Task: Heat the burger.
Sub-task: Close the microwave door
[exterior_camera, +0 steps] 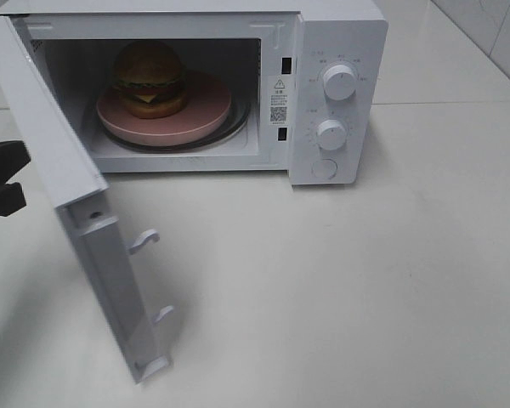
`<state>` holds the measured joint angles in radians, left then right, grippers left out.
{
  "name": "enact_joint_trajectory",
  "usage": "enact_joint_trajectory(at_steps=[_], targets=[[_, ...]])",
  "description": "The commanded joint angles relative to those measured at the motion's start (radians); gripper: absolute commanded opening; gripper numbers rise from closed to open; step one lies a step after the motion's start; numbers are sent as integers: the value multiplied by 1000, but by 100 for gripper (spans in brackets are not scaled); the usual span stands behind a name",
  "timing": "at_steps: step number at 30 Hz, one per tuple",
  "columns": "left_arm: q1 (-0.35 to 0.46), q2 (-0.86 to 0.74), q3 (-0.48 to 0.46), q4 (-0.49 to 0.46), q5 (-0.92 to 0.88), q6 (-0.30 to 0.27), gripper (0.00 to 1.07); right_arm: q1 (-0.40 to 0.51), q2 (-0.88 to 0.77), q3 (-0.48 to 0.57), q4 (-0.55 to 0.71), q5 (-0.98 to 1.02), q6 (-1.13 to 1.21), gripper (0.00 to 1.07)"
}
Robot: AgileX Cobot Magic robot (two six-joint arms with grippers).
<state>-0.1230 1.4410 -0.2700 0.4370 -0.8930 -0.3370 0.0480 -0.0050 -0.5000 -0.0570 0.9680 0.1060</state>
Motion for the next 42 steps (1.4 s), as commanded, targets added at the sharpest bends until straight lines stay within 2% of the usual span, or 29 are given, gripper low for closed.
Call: enact_joint_trajectory(at_steps=[1, 22, 27, 30, 32, 36, 38, 42], targets=[[-32, 17, -22, -14, -38, 6, 0, -4, -26, 4, 3, -9, -4, 76], [-205, 193, -248, -118, -34, 6, 0, -4, -26, 4, 3, -9, -4, 76], [-266, 254, -360, -166, 15, 11, 0, -4, -26, 4, 2, -9, -5, 76], [-275, 268, -373, -167, 15, 11, 0, -4, -26, 4, 2, -9, -5, 76], [-308, 319, -437, -187, 15, 11, 0, -4, -26, 4, 2, -9, -5, 76], [-332, 354, -485, -200, 26, 11, 0, -4, -26, 4, 2, -9, -5, 76], [-358, 386, -542, -224, 70, 23, 0, -4, -26, 4, 2, -9, -5, 76], [-378, 412, -587, -250, 92, 58, 0, -4, -26, 4, 2, -9, -5, 76]])
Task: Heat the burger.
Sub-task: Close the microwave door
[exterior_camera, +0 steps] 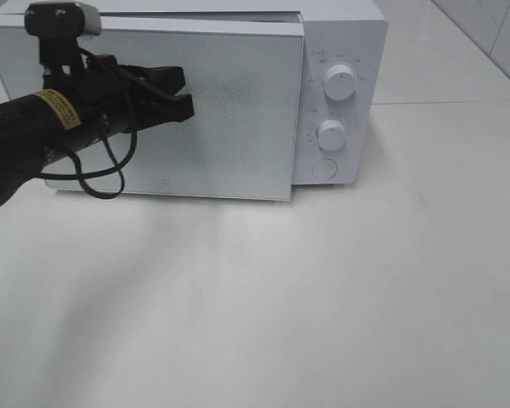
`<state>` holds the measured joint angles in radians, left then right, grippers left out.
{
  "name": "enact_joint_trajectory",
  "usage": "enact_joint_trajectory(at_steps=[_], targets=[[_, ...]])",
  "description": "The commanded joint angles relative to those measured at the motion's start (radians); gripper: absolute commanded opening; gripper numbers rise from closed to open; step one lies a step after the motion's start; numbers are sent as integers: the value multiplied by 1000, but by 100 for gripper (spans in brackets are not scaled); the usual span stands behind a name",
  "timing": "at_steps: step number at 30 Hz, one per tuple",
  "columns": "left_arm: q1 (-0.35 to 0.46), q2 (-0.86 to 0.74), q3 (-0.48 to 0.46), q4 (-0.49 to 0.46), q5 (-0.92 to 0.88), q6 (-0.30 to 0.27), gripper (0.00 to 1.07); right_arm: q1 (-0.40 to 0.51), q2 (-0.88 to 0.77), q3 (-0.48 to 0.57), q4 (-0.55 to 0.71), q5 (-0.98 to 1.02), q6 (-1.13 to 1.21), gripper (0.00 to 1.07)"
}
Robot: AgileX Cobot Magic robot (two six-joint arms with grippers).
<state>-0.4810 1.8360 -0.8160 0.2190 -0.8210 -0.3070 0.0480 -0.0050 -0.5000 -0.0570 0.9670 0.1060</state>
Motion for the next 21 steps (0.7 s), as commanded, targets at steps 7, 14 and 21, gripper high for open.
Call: enact_joint_trajectory(at_steps=[7, 14, 21], targets=[[-61, 99, -178, -58, 55, 33, 0, -4, -26, 4, 2, -8, -5, 76], [-75, 151, -265, -63, 69, 32, 0, -4, -26, 4, 2, -8, -5, 76], [-78, 192, -351, -87, 120, 54, 0, -4, -26, 4, 2, -8, -5, 76]])
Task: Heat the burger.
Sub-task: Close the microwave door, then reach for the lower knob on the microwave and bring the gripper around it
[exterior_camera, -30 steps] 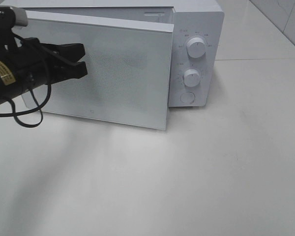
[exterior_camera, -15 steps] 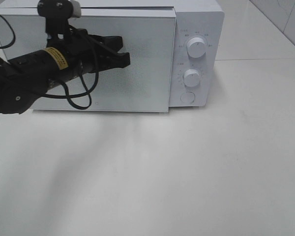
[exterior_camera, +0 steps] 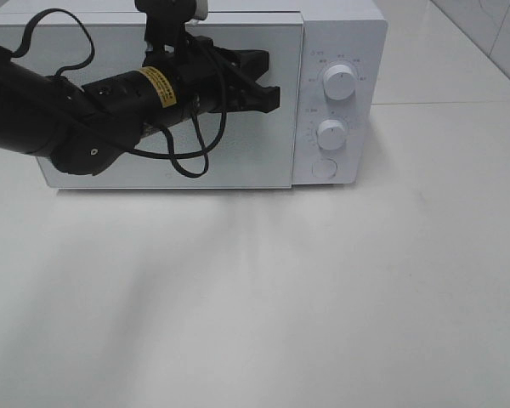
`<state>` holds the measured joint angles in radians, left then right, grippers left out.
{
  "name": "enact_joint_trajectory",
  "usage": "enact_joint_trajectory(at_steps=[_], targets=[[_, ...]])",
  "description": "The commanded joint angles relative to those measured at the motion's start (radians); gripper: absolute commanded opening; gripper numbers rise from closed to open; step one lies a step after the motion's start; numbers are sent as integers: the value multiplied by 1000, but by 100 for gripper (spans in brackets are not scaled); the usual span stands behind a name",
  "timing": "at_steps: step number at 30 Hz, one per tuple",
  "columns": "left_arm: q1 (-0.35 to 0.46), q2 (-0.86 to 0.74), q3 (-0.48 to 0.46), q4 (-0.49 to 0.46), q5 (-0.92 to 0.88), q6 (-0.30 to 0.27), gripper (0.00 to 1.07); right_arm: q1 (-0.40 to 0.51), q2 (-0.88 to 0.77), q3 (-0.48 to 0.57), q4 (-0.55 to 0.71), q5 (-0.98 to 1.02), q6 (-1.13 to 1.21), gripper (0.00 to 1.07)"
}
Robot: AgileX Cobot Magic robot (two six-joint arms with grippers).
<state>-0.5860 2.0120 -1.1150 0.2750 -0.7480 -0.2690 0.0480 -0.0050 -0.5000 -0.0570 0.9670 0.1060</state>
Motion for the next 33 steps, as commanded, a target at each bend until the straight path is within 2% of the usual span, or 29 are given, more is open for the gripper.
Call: enact_joint_trajectory(at_steps=[1, 5, 9, 15, 16, 22, 23, 24, 25, 26, 27, 28, 29, 30, 31, 33], targets=[[27, 16, -52, -143, 47, 16, 0, -4, -26, 4, 2, -8, -5, 76], [27, 37, -77, -181, 50, 20, 0, -4, -26, 4, 2, -8, -5, 76], [27, 27, -76, -170, 63, 19, 0, -4, -26, 4, 2, -8, -5, 76], [-7, -42, -61, -94, 196, -16, 0, -4, -26, 4, 2, -8, -5, 76], [-28, -78, -48, -64, 263, -25, 0, -4, -26, 4, 2, -8, -5, 76], [-80, -152, -7, -50, 403, -25, 0, -4, -26, 4, 2, -8, -5, 76], [-107, -177, 12, -50, 457, -25, 5, -4, -26, 4, 2, -8, -5, 76], [-107, -177, 12, -50, 457, -25, 5, -4, -26, 4, 2, -8, -5, 76], [-138, -201, 26, -49, 515, -24, 25, -4, -26, 4, 2, -8, -5, 76], [-152, -214, 30, -49, 537, -24, 36, -4, -26, 4, 2, -8, -5, 76], [-152, -214, 30, -49, 537, -24, 36, -4, -26, 4, 2, -8, -5, 76], [-182, -234, 32, -50, 599, -24, 69, -4, -26, 4, 2, -8, -5, 76], [-211, -254, 32, -50, 671, -24, 95, -4, -26, 4, 2, -8, -5, 76], [-211, -254, 32, -50, 671, -24, 95, -4, -26, 4, 2, -8, -5, 76], [-227, -263, 32, -51, 710, -24, 102, -4, -26, 4, 2, -8, -5, 76], [-249, -281, 32, -52, 780, -24, 100, -4, -26, 4, 2, -8, -5, 76]])
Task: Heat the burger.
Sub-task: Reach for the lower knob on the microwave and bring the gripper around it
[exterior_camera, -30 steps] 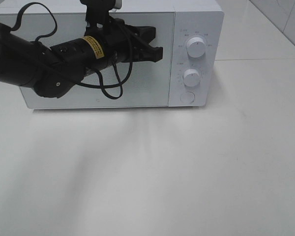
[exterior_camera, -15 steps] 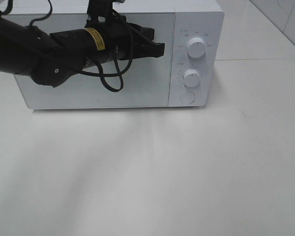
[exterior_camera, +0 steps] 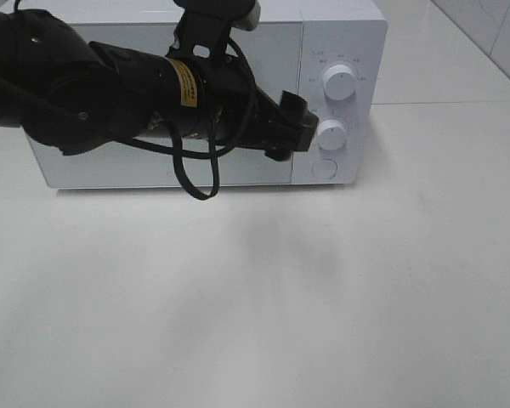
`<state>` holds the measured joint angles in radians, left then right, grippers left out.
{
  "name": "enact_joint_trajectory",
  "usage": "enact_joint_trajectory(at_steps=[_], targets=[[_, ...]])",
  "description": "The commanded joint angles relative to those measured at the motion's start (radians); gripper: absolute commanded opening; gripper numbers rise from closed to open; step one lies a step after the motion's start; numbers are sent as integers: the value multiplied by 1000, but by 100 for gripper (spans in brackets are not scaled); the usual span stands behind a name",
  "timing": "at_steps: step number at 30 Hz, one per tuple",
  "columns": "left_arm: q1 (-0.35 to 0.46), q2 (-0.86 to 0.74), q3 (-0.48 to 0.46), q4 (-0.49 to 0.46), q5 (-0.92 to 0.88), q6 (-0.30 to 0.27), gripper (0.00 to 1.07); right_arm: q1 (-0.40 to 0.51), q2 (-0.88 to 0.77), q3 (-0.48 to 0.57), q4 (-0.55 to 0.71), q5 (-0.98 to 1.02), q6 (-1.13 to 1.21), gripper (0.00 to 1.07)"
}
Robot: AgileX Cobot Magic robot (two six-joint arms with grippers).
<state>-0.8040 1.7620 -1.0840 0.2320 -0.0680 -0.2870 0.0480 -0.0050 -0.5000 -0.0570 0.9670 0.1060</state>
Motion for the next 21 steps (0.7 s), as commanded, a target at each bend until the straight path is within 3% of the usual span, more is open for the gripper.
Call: enact_joint_trajectory(at_steps=[1, 10, 12, 21], targets=[[-43, -40, 1, -11, 143, -6, 100, -4, -26, 4, 2, -8, -5, 76], [-83, -131, -2, -70, 600, -6, 100, -4, -26, 4, 2, -8, -5, 76], [-83, -138, -2, -79, 629, -6, 100, -4, -26, 4, 2, -8, -5, 76], [-5, -239, -2, -126, 877, -6, 100, -4, -26, 4, 2, -8, -5, 76]])
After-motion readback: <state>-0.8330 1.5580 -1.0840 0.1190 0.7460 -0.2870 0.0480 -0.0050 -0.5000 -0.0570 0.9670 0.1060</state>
